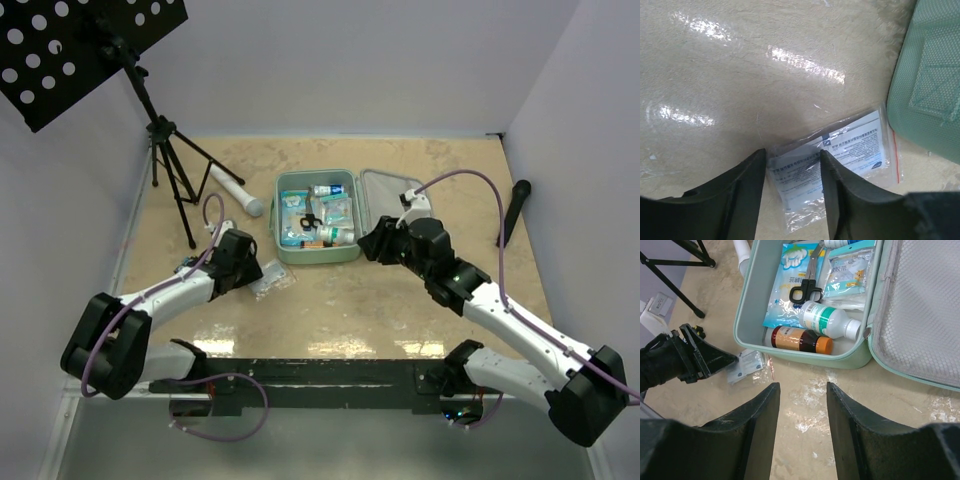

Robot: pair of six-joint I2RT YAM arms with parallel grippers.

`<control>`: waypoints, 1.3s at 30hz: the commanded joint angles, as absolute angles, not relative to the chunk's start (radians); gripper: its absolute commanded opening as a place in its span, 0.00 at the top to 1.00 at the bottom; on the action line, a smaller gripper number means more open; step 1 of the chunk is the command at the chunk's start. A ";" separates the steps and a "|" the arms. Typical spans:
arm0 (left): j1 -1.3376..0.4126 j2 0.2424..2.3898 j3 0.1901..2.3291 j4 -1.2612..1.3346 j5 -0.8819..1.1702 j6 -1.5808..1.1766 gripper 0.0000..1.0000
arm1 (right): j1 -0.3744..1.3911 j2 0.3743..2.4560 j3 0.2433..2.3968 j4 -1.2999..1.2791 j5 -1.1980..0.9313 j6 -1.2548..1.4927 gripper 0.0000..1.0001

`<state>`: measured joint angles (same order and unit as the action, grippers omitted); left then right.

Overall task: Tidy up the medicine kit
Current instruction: Pick up the medical item at the center of the board.

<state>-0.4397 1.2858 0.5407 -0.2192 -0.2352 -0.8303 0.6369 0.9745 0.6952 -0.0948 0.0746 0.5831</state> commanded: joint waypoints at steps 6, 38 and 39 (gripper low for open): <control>-0.446 1.298 0.494 -0.244 -0.195 -0.831 0.79 | 0.641 0.983 0.715 -0.063 0.057 0.566 0.53; -0.446 0.709 0.604 -0.112 0.181 -1.000 1.00 | 0.643 1.011 0.741 0.207 -0.523 0.558 0.49; -0.446 0.715 0.603 -0.079 0.213 -1.011 1.00 | 0.643 1.015 0.744 0.192 -0.517 0.542 0.49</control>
